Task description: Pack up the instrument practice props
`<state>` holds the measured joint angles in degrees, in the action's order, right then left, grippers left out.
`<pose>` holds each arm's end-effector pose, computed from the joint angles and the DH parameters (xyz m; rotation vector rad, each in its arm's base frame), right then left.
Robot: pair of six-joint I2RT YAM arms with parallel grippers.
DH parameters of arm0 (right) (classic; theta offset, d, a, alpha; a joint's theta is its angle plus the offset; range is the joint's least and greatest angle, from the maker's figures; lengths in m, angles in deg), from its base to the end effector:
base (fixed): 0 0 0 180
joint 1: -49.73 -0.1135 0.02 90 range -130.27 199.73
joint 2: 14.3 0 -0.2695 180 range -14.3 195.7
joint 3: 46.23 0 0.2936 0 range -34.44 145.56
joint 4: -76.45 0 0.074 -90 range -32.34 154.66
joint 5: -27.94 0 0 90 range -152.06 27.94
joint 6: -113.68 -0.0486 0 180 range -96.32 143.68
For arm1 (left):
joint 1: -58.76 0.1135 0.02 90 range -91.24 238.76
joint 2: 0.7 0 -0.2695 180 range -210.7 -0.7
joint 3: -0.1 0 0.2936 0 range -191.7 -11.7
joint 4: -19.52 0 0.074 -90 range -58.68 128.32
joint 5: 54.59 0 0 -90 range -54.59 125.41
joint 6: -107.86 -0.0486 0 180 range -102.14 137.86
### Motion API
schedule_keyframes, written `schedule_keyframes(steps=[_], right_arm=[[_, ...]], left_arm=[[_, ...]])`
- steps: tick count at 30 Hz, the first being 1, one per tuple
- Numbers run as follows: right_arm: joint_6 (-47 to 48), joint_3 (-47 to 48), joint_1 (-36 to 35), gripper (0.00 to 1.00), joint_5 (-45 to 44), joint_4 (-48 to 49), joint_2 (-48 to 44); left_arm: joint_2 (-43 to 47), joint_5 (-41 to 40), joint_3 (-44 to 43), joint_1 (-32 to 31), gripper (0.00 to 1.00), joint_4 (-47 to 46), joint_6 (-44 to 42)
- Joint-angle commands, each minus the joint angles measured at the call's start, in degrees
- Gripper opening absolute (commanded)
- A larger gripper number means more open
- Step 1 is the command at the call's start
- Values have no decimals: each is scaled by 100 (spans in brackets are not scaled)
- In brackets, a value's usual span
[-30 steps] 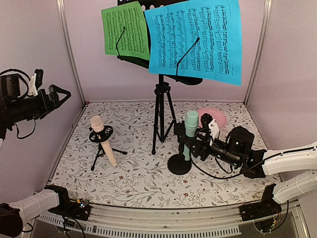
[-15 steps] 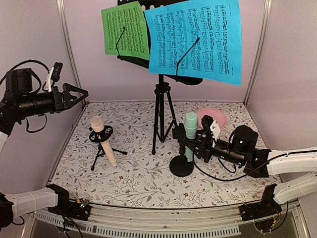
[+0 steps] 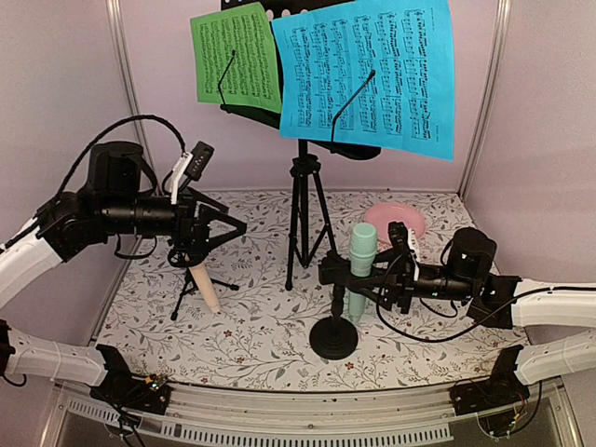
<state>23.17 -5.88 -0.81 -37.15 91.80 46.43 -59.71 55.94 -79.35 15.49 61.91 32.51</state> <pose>0.1628 0.2300 0.2360 -1.0436 1.4128 1.0225 0.1829 -0.1956 0.4024 0.7508 1.9276 -0.9966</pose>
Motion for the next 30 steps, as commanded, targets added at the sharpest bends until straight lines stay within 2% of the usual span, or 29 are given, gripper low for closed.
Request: schedule_keyframes(steps=[1,7,12,17,26,30], right_arm=[[-28,64,33,40,908,-158,-171],[19,241,66,41,1452,-436,-21],[529,449,71,41,1541,-773,78],[804,711,70,41,1622,-1060,243],[1064,913,65,40,1583,-1512,222],[1088,794,70,40,1519,-1499,116]], left_arm=[[-130,-111,282,-522,97,-872,-876],[-695,34,441,-1004,95,-1188,-1544],[-980,136,499,-1429,95,-1472,-2223],[-1169,276,525,-1590,96,-1458,-2776],[-1624,691,947,-1670,95,-2070,-2989],[-1561,807,1348,-1670,94,-2876,-2725]])
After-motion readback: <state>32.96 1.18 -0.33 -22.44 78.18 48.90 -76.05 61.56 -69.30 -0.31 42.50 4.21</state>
